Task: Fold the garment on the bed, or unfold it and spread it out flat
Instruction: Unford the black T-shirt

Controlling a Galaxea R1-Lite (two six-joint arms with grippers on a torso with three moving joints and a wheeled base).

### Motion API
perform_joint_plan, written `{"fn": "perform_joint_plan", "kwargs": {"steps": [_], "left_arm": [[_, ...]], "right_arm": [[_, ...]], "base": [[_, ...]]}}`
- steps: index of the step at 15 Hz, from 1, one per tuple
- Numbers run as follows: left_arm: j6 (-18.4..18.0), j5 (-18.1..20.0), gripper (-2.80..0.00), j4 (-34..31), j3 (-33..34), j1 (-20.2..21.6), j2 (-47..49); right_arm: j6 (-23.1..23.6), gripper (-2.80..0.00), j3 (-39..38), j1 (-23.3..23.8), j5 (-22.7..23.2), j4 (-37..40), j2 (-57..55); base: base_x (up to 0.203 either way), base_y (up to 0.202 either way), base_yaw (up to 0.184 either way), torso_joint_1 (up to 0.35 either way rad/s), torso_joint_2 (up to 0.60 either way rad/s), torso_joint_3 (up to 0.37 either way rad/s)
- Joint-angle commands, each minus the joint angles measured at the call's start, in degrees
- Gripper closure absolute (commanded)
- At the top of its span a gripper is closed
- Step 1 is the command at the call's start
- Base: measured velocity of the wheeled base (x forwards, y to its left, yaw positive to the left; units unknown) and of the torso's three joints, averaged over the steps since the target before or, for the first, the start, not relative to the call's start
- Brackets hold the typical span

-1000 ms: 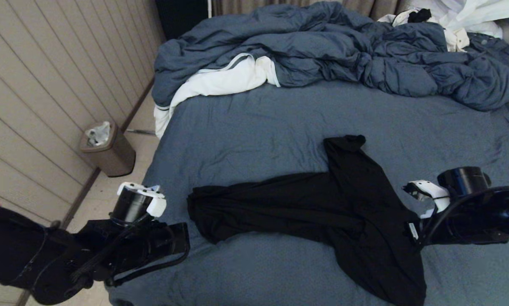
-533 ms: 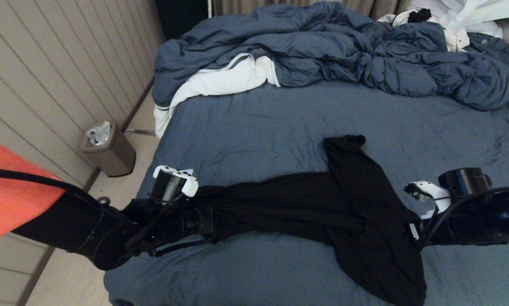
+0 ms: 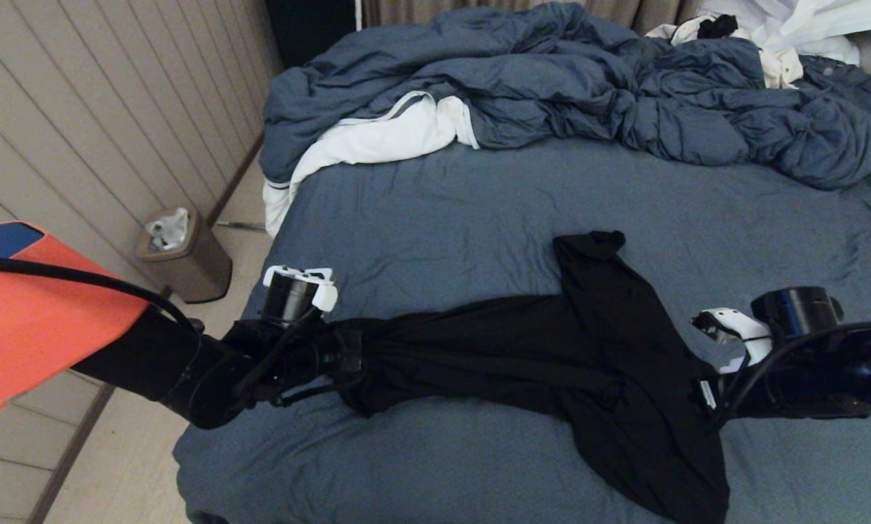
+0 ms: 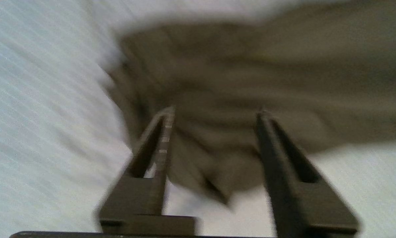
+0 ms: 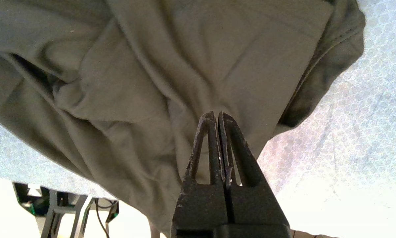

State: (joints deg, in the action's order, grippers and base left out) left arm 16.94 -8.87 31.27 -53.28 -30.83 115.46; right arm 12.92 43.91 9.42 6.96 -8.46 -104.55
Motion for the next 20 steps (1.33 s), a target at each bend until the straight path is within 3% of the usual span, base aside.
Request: {"fn": "perform_joint_plan", "kwargs": {"steps": [1, 10, 11, 20], "left_arm": [[-0.8, -0.2, -2.80, 1.4, -0.6, 1.6, 1.3], [-0.8, -0.3, -2.80, 1.5, -4.4, 2.1, 7.1], [-0.8, -0.3, 0.00, 1.4, -4.8, 2.4, 7.2], [-0.5, -0.5, 0.00, 1.2, -8.3, 3.3, 7.2]], "right_arm": [[0.1, 0.00, -0.2, 0.0, 0.2, -0.2, -0.2], [0.1, 0.00, -0.3, -0.1, 0.1, -0.2, -0.5], [0.1, 0.00, -0.3, -0.1, 0.1, -0.2, -0.6], [0.1, 0.00, -1.5, -0.1, 0.0, -4.8, -1.5]], "base": [[0.000, 0.000, 0.000, 0.000, 0.00, 0.000], [0.000, 0.000, 0.000, 0.000, 0.00, 0.000], [0.000, 0.000, 0.000, 0.000, 0.00, 0.000], [0.000, 0.000, 0.000, 0.000, 0.00, 0.000]]}}
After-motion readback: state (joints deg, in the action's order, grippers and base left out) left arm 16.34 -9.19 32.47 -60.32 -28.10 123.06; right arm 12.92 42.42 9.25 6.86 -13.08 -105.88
